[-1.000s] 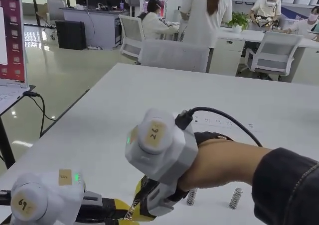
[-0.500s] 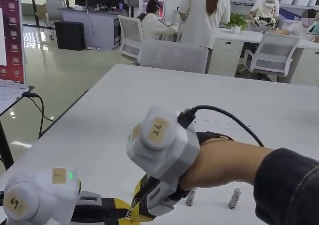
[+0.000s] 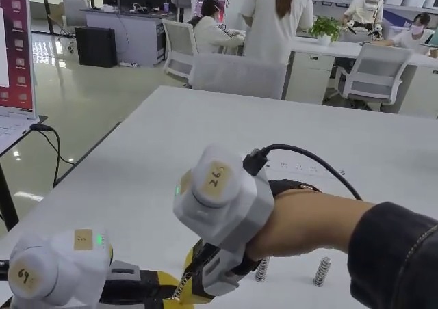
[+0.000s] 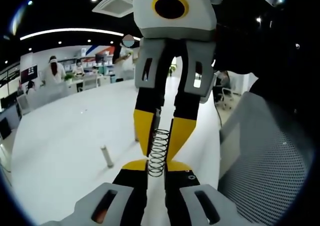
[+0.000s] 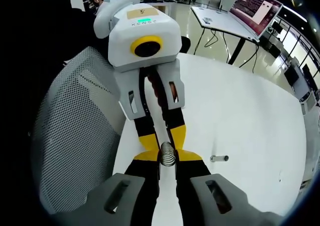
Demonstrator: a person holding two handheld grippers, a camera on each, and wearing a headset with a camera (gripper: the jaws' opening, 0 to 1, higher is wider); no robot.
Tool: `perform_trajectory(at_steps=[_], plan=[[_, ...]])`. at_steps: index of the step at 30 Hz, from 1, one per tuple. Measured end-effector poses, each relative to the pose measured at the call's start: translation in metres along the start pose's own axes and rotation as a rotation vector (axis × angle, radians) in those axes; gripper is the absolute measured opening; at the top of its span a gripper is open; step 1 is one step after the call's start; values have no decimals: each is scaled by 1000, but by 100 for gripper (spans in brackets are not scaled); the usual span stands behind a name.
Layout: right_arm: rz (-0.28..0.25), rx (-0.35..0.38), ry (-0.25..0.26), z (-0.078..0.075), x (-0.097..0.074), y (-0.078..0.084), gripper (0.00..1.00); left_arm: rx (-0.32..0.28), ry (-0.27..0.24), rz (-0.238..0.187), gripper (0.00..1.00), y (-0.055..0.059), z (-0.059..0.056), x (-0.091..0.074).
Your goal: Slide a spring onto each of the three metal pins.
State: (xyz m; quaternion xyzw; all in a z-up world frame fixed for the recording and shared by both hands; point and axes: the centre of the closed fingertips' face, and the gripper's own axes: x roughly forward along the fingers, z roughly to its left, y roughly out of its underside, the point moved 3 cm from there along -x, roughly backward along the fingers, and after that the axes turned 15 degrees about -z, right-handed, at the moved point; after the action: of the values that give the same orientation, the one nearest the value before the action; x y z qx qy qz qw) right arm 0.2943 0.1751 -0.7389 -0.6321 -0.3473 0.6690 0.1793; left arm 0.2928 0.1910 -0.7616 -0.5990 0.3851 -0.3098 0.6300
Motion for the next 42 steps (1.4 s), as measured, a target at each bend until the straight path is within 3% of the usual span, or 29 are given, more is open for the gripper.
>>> perform_trajectory(at_steps=[19,42], plan=[[40,-12,12,-6,0,8,8,-35,-34,7,12,5,5,-2],[82,-5,33,-13,-9,20,8,-88,-87,21,35,10,11,-3]])
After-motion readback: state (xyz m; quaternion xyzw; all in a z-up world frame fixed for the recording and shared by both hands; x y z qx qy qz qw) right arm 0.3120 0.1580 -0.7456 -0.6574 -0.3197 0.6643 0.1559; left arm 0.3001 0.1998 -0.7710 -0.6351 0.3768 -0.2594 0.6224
